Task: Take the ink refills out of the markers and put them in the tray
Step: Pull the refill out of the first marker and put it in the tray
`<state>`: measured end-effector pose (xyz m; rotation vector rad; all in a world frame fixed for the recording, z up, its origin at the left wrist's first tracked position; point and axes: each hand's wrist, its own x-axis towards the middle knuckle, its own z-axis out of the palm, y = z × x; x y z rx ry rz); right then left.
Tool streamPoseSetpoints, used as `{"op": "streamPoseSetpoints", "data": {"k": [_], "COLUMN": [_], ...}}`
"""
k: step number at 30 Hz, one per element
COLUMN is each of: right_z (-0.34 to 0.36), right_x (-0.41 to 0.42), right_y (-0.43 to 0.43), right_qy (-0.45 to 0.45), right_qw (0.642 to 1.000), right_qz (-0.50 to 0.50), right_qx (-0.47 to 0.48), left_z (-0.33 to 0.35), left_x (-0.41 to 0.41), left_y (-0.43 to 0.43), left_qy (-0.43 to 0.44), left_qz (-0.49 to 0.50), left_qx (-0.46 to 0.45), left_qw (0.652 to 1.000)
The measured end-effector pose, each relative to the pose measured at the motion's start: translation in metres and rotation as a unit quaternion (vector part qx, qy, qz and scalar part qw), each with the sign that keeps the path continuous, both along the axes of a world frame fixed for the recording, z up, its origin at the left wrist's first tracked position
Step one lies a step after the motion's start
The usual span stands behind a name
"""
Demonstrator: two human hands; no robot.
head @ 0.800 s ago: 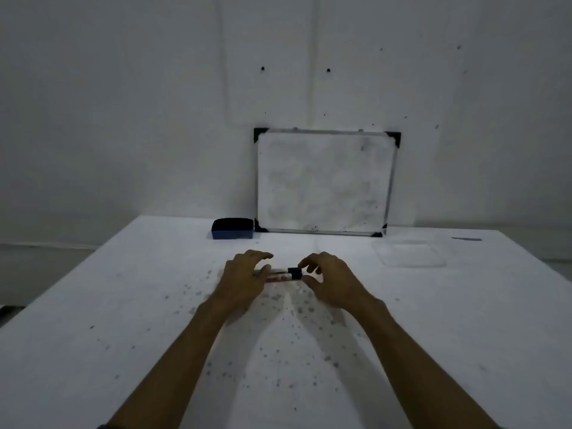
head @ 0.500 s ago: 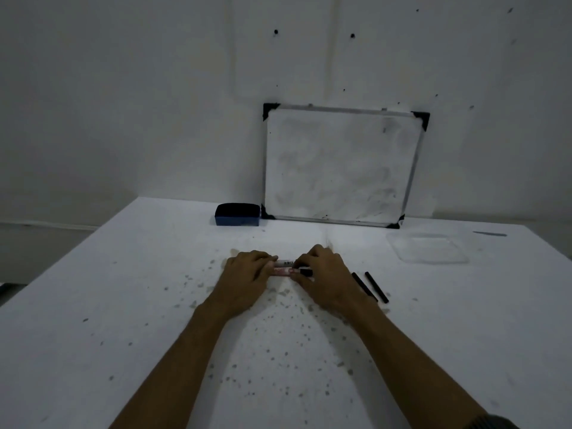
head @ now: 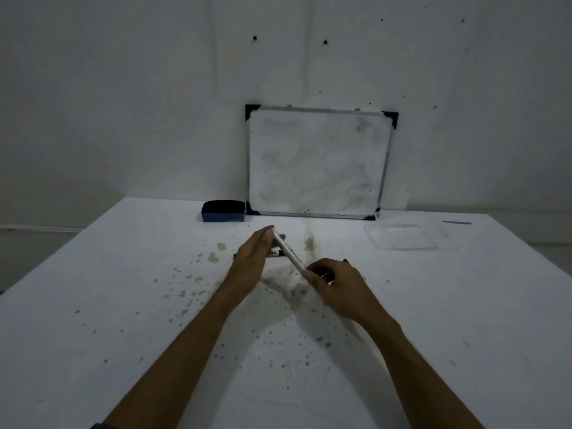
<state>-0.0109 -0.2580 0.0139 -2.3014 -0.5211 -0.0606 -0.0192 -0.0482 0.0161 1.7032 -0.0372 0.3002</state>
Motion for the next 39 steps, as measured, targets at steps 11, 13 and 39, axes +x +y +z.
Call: {"op": "streamPoseSetpoints", "data": {"k": [11,13,39], "right_z": [0.021,0.016,-0.008], "right_x": [0.005,0.01,0.006], "right_y": [0.03,0.032,0.018], "right_qy": [0.143,0.1,0.164], "right_qw": [0.98,0.99,0.974], "right_qz": [0.078,0.058,0.136], "right_qx": [0.112,0.076,0.08], "left_z": [-0.011,-0.012,-0.023], "left_x": [-0.004,-0.005,-0.017], "left_y": [-0.011,-0.004,0.002], "left_qy": [0.043,0.033,-0.027], "left_qz": [-0.058,-0.031,-0.097], "left_qx": [-0.015,0.051,0.333], "left_qw": [0.997,0.998,0.937]}}
